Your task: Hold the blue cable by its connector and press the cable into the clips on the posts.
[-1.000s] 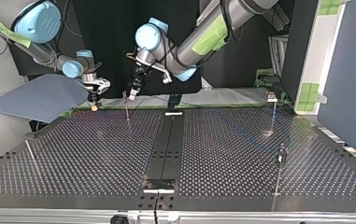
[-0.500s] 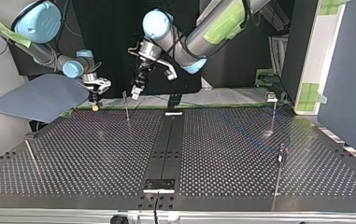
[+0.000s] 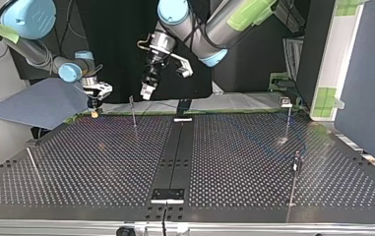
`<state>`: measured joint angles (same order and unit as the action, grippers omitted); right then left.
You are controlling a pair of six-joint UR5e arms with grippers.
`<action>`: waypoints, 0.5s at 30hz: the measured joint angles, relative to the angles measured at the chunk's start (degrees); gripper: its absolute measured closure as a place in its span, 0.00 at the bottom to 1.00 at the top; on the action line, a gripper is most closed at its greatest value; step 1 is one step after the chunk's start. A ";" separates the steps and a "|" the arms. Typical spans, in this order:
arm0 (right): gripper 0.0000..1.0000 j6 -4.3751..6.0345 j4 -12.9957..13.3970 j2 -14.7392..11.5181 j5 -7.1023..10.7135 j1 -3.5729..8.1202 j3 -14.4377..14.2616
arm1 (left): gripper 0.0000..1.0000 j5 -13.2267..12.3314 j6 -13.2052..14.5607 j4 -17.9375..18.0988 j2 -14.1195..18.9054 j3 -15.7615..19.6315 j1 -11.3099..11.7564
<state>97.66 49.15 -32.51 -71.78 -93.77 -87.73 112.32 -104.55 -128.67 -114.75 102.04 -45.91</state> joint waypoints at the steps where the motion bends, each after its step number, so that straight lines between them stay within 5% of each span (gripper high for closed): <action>1: 1.00 0.00 0.03 -0.45 -0.09 0.03 -0.45 | 0.00 0.39 0.02 0.17 0.47 0.48 -0.08; 15: 1.00 0.58 0.38 -7.41 -1.06 -0.02 -5.27 | 0.00 1.31 -2.74 6.05 4.02 7.34 0.10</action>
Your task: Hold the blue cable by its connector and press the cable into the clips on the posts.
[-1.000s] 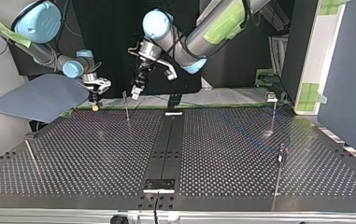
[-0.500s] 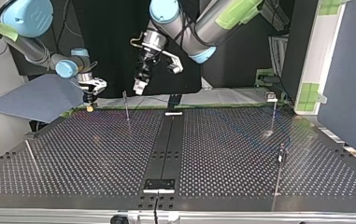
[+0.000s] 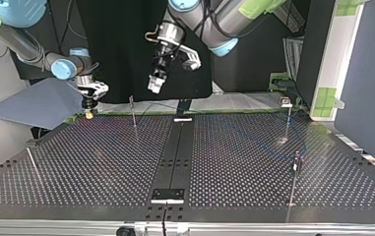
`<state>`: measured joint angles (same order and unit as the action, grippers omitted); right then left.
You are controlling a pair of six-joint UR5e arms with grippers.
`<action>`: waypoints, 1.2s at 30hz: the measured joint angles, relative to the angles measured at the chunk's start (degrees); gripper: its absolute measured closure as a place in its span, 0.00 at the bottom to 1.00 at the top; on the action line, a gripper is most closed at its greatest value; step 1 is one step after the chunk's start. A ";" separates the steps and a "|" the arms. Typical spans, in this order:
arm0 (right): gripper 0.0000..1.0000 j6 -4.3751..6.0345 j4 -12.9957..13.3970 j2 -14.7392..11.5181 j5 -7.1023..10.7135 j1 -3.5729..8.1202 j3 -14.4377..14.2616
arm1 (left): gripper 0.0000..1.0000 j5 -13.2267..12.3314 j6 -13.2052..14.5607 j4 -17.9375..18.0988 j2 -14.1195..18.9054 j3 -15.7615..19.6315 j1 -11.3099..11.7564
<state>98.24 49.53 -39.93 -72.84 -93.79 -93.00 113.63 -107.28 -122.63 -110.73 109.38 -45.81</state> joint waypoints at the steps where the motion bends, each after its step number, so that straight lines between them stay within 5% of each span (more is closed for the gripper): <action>1: 1.00 0.13 -0.01 -0.48 0.00 -0.03 -0.04 | 0.00 -0.03 -0.17 0.45 0.00 0.43 0.04; 10: 1.00 0.53 -0.19 -4.60 -0.10 -0.31 -0.09 | 0.00 0.34 -1.55 2.90 -0.39 4.68 0.24; 21: 1.00 0.05 0.28 -9.69 -0.69 -1.49 -1.35 | 0.00 4.74 -2.01 2.83 -5.00 10.14 0.09; 36: 1.00 -0.23 3.64 -7.27 -0.56 -1.45 -4.15 | 0.00 5.95 -1.79 2.82 -6.10 14.72 0.17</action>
